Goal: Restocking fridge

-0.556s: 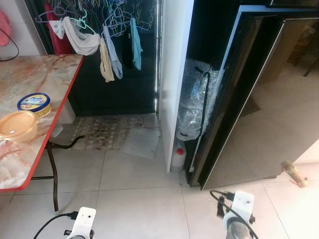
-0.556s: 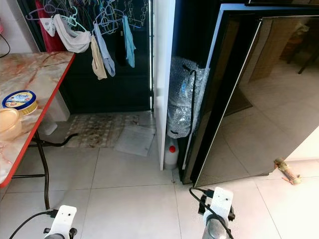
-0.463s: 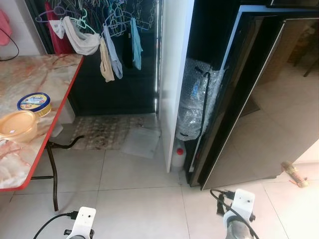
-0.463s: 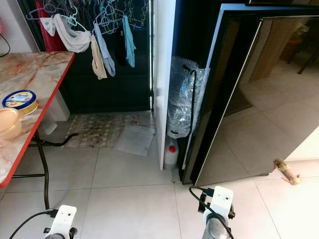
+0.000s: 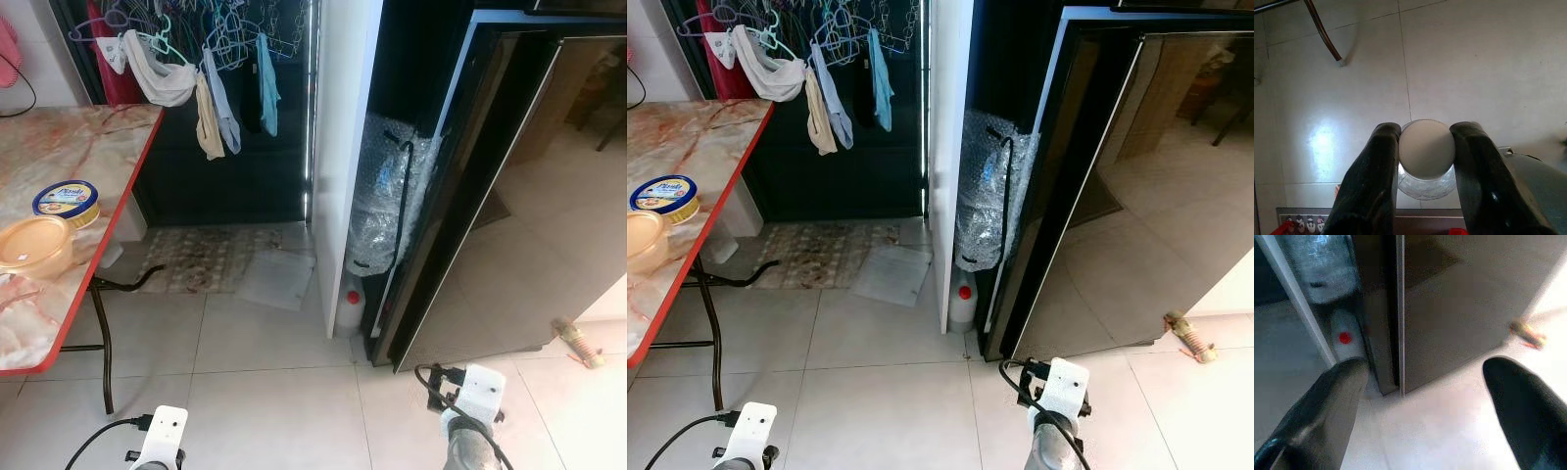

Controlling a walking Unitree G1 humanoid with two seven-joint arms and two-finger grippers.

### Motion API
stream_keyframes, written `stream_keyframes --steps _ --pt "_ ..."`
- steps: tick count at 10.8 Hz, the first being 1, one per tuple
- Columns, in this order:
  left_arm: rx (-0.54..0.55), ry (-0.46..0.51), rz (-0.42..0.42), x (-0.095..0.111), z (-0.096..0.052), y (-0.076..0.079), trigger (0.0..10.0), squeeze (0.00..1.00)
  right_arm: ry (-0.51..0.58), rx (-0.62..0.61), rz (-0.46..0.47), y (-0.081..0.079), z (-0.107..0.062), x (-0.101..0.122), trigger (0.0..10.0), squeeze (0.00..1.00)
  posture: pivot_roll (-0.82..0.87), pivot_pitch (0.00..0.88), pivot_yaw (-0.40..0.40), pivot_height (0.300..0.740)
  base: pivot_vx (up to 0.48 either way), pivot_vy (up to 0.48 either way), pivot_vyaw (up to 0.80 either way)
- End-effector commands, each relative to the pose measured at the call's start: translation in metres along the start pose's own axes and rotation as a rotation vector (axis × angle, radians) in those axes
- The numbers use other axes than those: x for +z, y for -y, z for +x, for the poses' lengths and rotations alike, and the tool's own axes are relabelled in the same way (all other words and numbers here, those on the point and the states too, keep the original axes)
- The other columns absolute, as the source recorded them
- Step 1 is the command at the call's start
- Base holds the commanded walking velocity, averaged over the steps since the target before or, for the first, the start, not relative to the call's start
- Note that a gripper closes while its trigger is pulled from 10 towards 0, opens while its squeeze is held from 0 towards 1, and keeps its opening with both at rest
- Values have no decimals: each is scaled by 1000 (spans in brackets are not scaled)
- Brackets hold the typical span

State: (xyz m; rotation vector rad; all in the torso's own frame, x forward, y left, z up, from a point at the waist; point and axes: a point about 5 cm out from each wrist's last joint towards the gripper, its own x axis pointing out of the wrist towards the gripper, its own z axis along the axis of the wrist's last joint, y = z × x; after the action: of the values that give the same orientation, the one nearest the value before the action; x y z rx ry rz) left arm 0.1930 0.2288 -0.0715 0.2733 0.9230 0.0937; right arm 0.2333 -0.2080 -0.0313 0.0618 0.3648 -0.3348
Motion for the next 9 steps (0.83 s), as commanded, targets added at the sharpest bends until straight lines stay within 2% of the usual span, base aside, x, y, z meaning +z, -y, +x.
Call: stream_keyframes --steps 1,2,5,7,8,9 --pt "7 6 -14 1 0 -1 10000 0 302 -54 13 36 36 89 10000 0 -10 0 -39 740 0 0 0" --pt "7 8 -15 1 0 -1 10000 0 367 -56 -2 41 42 110 10000 0 -10 0 -39 740 0 0 0" --pt "8 12 -16 1 0 -1 10000 0 410 -32 -8 35 42 118 10000 0 -10 0 -43 740 0 0 0" --pt "8 13 -23 1 0 0 10000 0 307 -43 -36 45 41 100 10000 0 -9 0 -49 740 0 0 0" --pt "7 13 -26 1 0 1 10000 0 128 -81 -107 61 32 62 10000 0 -7 0 -54 740 0 0 0" --pt "7 13 -27 1 0 1 10000 0 5 -112 -156 73 22 37 10000 0 -7 0 -54 740 0 0 0"
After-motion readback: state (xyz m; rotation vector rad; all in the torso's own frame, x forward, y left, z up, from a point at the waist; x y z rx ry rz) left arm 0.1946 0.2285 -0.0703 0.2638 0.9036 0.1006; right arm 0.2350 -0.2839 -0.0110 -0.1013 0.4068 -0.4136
